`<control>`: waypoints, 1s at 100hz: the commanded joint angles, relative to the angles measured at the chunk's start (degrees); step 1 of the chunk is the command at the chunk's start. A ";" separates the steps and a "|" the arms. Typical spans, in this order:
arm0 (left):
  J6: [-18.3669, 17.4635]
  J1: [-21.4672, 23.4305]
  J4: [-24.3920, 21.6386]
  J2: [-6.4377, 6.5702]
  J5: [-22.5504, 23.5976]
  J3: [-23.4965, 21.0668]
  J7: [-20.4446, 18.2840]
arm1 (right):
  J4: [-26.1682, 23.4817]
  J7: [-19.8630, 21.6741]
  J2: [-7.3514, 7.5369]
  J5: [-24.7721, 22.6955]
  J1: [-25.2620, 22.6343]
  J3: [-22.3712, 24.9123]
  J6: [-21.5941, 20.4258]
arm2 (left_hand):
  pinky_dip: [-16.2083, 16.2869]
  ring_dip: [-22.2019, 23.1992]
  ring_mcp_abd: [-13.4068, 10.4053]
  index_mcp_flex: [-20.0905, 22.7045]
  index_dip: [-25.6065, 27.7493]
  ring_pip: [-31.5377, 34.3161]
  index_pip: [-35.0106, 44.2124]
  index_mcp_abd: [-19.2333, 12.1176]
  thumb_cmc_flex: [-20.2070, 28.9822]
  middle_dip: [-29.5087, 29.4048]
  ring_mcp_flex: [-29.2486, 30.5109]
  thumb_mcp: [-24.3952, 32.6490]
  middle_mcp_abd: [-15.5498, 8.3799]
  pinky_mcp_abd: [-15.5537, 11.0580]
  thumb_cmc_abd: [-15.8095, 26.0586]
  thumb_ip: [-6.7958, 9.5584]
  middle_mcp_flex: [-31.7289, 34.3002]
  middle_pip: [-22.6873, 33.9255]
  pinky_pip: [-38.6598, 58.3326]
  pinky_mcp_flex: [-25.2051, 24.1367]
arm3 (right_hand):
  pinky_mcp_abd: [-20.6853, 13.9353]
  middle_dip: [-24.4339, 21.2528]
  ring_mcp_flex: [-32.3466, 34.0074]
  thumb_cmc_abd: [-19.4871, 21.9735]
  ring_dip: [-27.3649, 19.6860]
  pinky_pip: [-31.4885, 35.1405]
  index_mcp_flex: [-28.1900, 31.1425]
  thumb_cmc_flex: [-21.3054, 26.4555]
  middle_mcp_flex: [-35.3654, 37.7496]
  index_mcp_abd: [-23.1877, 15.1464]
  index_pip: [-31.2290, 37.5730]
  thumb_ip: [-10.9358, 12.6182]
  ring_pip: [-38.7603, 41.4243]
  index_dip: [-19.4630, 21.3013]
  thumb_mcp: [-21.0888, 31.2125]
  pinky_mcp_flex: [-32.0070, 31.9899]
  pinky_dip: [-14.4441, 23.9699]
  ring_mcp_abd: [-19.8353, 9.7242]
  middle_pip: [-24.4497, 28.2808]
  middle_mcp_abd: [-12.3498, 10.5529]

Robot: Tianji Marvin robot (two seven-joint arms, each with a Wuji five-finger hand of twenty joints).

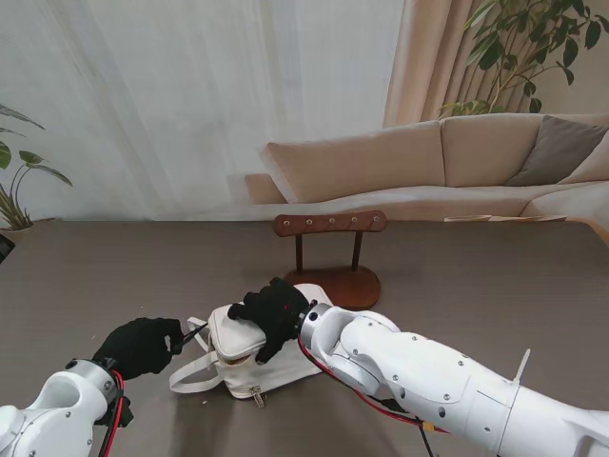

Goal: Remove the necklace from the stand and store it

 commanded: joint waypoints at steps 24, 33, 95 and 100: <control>-2.77 2.87 -4.77 0.89 -1.23 -1.40 -6.13 | 5.51 2.78 -0.16 2.10 0.64 -2.05 1.97 | 0.00 0.91 -0.52 3.17 1.78 -0.06 7.64 -0.69 1.16 0.11 -0.06 0.68 0.71 -1.49 1.46 -0.36 0.17 0.16 2.44 -1.31 | -1.24 4.40 5.29 19.46 2.33 3.96 12.92 13.31 12.28 -2.04 21.49 3.43 3.08 1.47 3.18 -13.62 -0.80 -0.74 7.23 -4.58; -3.72 3.54 -6.47 1.28 -1.10 -1.78 -8.68 | 6.16 3.39 -0.50 3.22 1.07 -2.41 2.31 | 0.00 0.98 -0.66 2.97 1.84 0.03 7.70 -1.02 1.06 0.12 -0.17 0.52 0.50 -1.73 1.61 -0.36 0.11 0.19 2.38 -1.30 | -1.19 4.48 5.24 20.03 2.38 3.91 13.08 12.98 12.46 -1.91 21.51 3.53 3.00 1.34 2.84 -13.89 -0.80 -0.73 7.18 -4.49; -5.69 6.78 -12.17 2.03 0.98 -3.17 -14.43 | 4.20 4.04 0.43 5.91 -1.75 1.84 -4.37 | -0.17 1.64 -2.60 2.11 1.83 1.00 8.35 -1.78 0.90 0.25 -1.17 -0.16 -0.41 -3.10 2.16 -0.31 -0.26 0.36 2.00 -1.55 | 1.49 3.81 7.66 22.25 3.62 3.79 14.72 0.44 12.65 0.06 10.85 5.21 2.86 11.10 3.98 -12.77 -0.15 1.91 4.93 0.10; -5.66 6.95 -11.96 1.99 1.12 -3.45 -14.30 | 3.41 4.16 0.75 5.58 -2.35 2.70 -5.34 | -0.18 1.65 -2.54 2.13 1.83 1.02 8.39 -1.78 0.88 0.23 -1.18 -0.22 -0.40 -3.09 2.20 -0.32 -0.26 0.37 1.98 -1.59 | 1.78 3.76 7.47 22.44 3.75 3.57 14.47 -1.47 12.27 -0.05 10.46 5.26 2.80 11.25 5.86 -12.77 0.04 2.18 5.08 0.29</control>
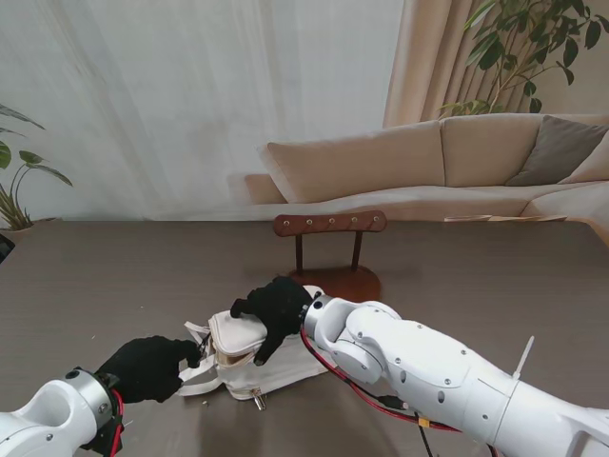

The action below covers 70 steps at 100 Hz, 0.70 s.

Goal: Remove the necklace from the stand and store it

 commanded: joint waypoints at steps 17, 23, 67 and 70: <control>0.12 2.16 -0.45 -0.45 0.51 -1.67 -0.07 | -0.13 1.55 2.11 -2.02 -3.29 1.01 -1.54 | 0.04 1.28 -1.63 6.40 4.92 1.06 32.81 -8.45 0.90 0.21 -0.82 -0.26 0.38 -1.54 1.01 -0.33 -0.23 0.37 1.99 -1.05 | 2.00 3.72 5.40 26.29 2.66 1.62 12.62 0.90 8.85 -0.01 10.35 4.27 4.20 9.70 9.69 -11.63 0.61 1.61 7.07 0.66; 0.16 2.95 -0.74 -0.57 0.84 -2.31 0.26 | -0.18 1.04 2.04 -1.92 -3.69 1.47 -1.87 | 0.05 1.29 -1.62 6.36 4.89 1.05 32.79 -8.42 0.90 0.21 -0.84 -0.29 0.34 -1.53 1.05 -0.33 -0.25 0.38 1.98 -1.08 | 2.04 3.89 6.38 28.26 2.80 2.19 13.80 2.60 9.65 0.16 10.77 4.40 4.66 10.01 6.97 -10.76 1.09 1.44 7.61 0.73; 0.61 9.42 -2.91 -1.81 3.33 -7.24 4.23 | 1.04 -3.01 1.22 -1.79 -4.34 2.02 -2.22 | 0.08 1.28 -1.60 6.38 4.83 0.96 32.84 -8.48 0.93 0.16 -0.88 -0.33 0.30 -1.51 1.01 -0.28 -0.28 0.41 1.99 -1.15 | 2.27 5.35 12.46 31.75 4.43 5.46 19.12 10.03 15.48 -0.92 13.70 4.88 7.67 9.49 0.06 -6.39 1.90 0.47 8.91 0.19; 0.59 9.79 -3.06 -1.89 3.27 -7.45 4.54 | 1.07 -2.97 1.18 -1.71 -4.32 2.03 -2.12 | 0.08 1.28 -1.52 6.38 4.81 0.96 32.82 -8.44 0.93 0.15 -0.88 -0.33 0.38 -1.50 1.03 -0.28 -0.29 0.40 1.99 -1.17 | 2.27 5.39 12.68 31.74 4.50 5.52 19.26 10.15 15.65 -0.83 13.75 4.91 7.77 9.37 0.01 -6.31 1.90 0.49 8.91 0.26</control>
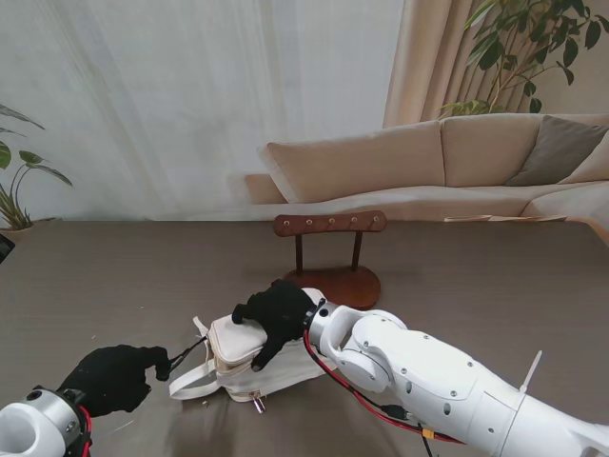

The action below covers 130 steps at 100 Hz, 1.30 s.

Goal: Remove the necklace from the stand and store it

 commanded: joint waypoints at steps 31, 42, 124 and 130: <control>-2.50 3.32 -3.29 -0.78 -0.09 -0.85 1.68 | 3.19 3.05 -0.32 1.36 0.63 -2.28 2.20 | 0.11 0.98 -1.56 7.19 4.24 0.91 20.01 0.03 0.93 0.15 -1.03 -0.44 0.32 -1.46 1.13 -0.29 -0.32 0.37 1.95 -1.23 | 1.23 6.02 9.62 30.56 4.51 3.05 12.82 9.84 11.90 -1.58 14.64 4.89 9.13 6.03 3.47 -5.74 1.29 -1.31 9.90 -1.03; -3.84 2.74 -3.62 -0.66 0.33 -0.17 1.69 | 3.73 3.24 -0.62 1.79 1.15 -2.95 2.95 | 0.12 1.01 -1.78 7.13 4.25 0.95 20.03 -0.10 0.81 0.17 -1.04 -0.48 0.10 -1.53 1.14 -0.30 -0.26 0.41 1.97 -1.12 | 1.13 6.21 9.92 30.50 4.65 3.19 13.14 10.07 12.31 -1.62 14.82 4.96 9.18 5.86 3.20 -5.55 1.29 -1.47 9.87 -1.14; 1.66 8.03 -2.74 -1.66 1.47 -3.25 3.92 | 0.22 6.96 2.31 0.81 -2.80 3.54 -4.17 | 0.04 1.10 -1.94 7.17 4.21 1.15 20.15 0.00 0.79 0.13 -1.09 -0.35 0.06 -1.70 1.07 -0.31 -0.26 0.44 1.87 -1.04 | 3.30 5.97 1.82 -1.73 4.74 -1.89 6.30 -13.46 2.24 -1.57 7.92 2.72 5.87 6.21 32.36 -11.53 2.34 0.24 7.64 0.14; 1.96 8.48 -2.52 -1.77 1.47 -3.31 4.47 | 0.00 8.38 2.54 1.24 -2.64 3.56 -4.83 | 0.06 1.08 -1.82 7.18 4.21 1.09 20.14 0.02 0.84 0.14 -1.07 -0.36 0.25 -1.68 1.07 -0.29 -0.27 0.43 1.89 -1.06 | 3.90 5.74 -1.30 -2.59 4.45 -3.56 2.26 -16.91 -2.24 0.09 6.14 2.23 4.72 5.47 34.01 -13.82 2.43 1.05 6.93 0.51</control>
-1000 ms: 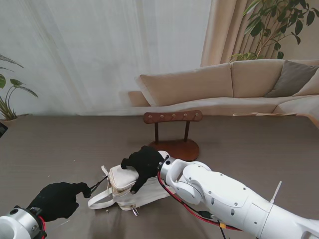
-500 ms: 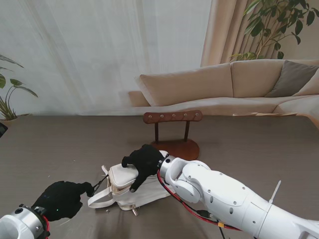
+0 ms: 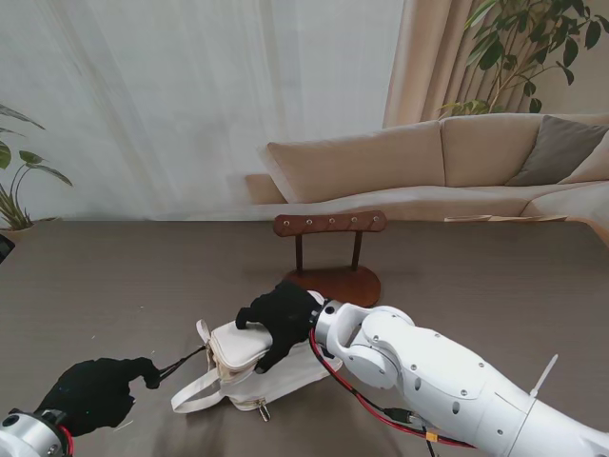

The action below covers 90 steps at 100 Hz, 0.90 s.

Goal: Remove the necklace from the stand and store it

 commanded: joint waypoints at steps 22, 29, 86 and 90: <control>0.77 0.84 0.63 -0.36 0.05 0.19 -0.81 | 0.34 8.62 1.95 4.08 -0.45 -0.13 -1.89 | 0.14 1.03 -1.23 7.08 4.68 1.05 26.77 4.31 0.79 0.13 -1.05 -0.44 0.54 -0.88 1.13 -0.30 0.17 0.41 1.88 -1.07 | 3.66 1.37 -10.78 5.43 1.67 -10.32 -9.39 -14.34 -15.61 4.79 -0.04 0.02 2.64 0.75 9.19 -20.96 4.14 3.66 6.09 2.04; 0.76 0.50 0.81 -0.30 0.09 0.54 -0.94 | -0.28 8.62 1.74 4.87 -0.89 0.32 -1.42 | 0.15 1.03 -1.24 7.07 4.71 1.04 26.79 4.29 0.84 0.14 -1.06 -0.44 0.51 -0.87 1.16 -0.29 0.17 0.41 1.89 -1.04 | 3.78 1.45 -11.11 7.93 1.82 -11.08 -8.97 -16.23 -15.52 3.66 1.02 -0.94 3.24 0.78 8.91 -20.82 5.17 3.70 7.12 2.10; 0.86 1.34 0.18 -0.38 1.56 0.85 -0.57 | -1.49 5.75 -0.14 5.81 -0.72 -2.55 4.15 | 0.17 1.03 -1.39 7.06 4.77 1.03 26.81 4.19 0.80 0.15 -1.08 -0.42 0.52 -0.86 1.07 -0.31 0.18 0.41 1.88 -1.04 | 3.85 2.85 -3.17 17.37 2.38 -9.13 9.62 -0.01 -0.67 -4.22 6.01 3.35 6.90 4.59 -1.04 -17.49 7.60 3.47 8.31 1.28; 0.69 1.41 0.09 -0.40 1.51 0.86 -0.39 | -1.62 5.68 -0.01 5.07 -0.66 -2.73 4.10 | 0.18 1.04 -1.34 7.04 4.74 1.03 26.78 4.22 0.80 0.15 -1.09 -0.39 0.43 -0.86 1.12 -0.30 0.18 0.42 1.89 -1.01 | 3.82 2.93 -2.99 14.51 2.40 -8.94 9.35 0.40 -0.72 -4.16 5.90 3.37 6.92 4.61 -0.07 -17.44 7.47 3.34 8.25 1.29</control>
